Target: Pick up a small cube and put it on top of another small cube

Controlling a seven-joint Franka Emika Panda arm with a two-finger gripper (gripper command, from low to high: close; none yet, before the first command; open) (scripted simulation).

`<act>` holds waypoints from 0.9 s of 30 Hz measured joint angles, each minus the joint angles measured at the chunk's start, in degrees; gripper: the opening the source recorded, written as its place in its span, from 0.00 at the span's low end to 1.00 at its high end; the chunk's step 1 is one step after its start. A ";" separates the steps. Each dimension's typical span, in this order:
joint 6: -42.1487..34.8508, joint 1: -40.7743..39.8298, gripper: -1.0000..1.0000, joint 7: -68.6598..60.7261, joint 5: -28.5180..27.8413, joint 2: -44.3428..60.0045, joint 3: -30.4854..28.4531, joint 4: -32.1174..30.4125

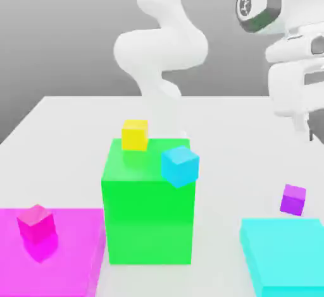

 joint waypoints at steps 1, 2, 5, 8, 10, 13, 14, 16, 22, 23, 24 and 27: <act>1.18 0.93 0.50 -0.09 -0.60 2.12 1.13 -0.93; 2.35 2.01 0.50 -0.07 -1.38 4.25 2.26 -1.86; 5.81 6.51 0.50 0.93 -4.97 10.81 4.44 -4.62; 9.62 9.92 0.50 3.93 -10.56 17.42 3.32 -5.96; 12.62 12.23 0.50 7.09 -15.03 21.69 0.33 -5.34; 17.39 17.66 0.50 10.95 -20.06 27.83 -6.14 -4.02; 18.21 18.61 0.00 11.54 -20.81 28.85 -7.26 -3.79; 18.21 18.62 0.00 11.56 -20.83 28.85 -7.26 -3.79; 16.95 17.49 0.00 10.54 -19.48 27.21 -5.80 -4.19; 15.61 16.26 0.00 9.26 -17.83 25.48 -4.21 -4.61; 14.18 15.30 0.00 7.67 -15.74 23.55 -2.78 -5.06; 9.74 13.68 0.00 2.77 -9.30 17.67 0.33 -6.17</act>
